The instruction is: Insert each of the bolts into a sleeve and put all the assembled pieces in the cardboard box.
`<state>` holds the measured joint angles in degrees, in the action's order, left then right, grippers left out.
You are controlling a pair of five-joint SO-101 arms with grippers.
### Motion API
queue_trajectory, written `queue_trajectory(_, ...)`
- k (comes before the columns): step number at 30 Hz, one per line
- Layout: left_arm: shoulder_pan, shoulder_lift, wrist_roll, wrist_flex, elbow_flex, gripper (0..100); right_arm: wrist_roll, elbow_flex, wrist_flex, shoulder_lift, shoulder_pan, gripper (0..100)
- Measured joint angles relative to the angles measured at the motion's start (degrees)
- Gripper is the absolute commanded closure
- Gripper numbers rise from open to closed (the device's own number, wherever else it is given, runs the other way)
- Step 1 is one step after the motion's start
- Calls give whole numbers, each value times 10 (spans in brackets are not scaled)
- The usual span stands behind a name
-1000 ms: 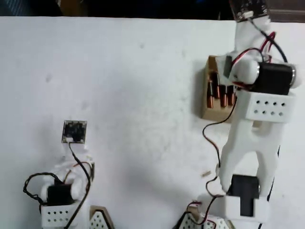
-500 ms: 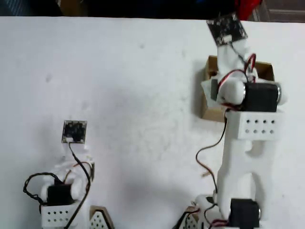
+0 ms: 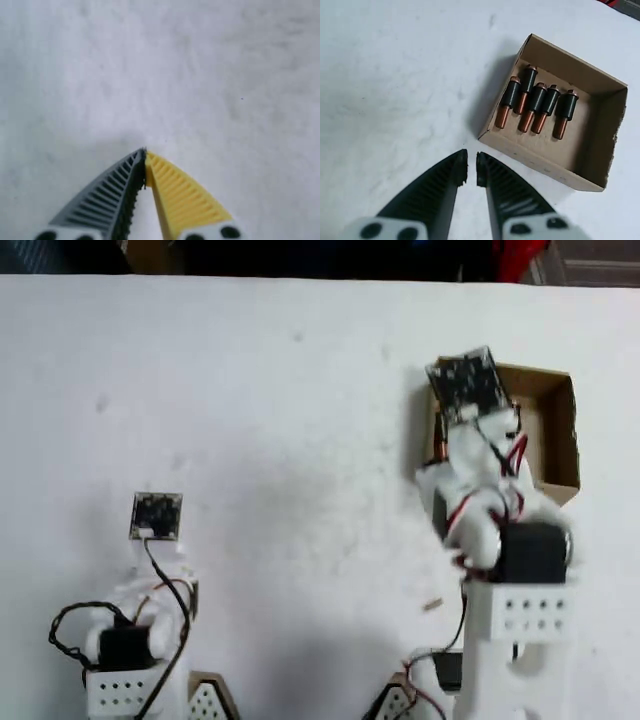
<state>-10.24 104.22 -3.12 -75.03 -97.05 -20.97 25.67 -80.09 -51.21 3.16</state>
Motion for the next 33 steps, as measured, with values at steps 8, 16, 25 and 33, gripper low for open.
queue_trajectory(8, 0, 0, 0, 0, 0, 976, 0, 148, 49, -127, 0, 980)
queue_trajectory(16, 0, 0, 0, 0, 0, 976, 0, 242, 55, -236, 0, 981)
queue_trajectory(25, 0, 0, 0, 0, 0, 976, -1, 321, 55, -382, 0, 978)
queue_trajectory(33, 50, 0, 0, 0, 0, 976, -1, 367, 70, -454, 2, 978)
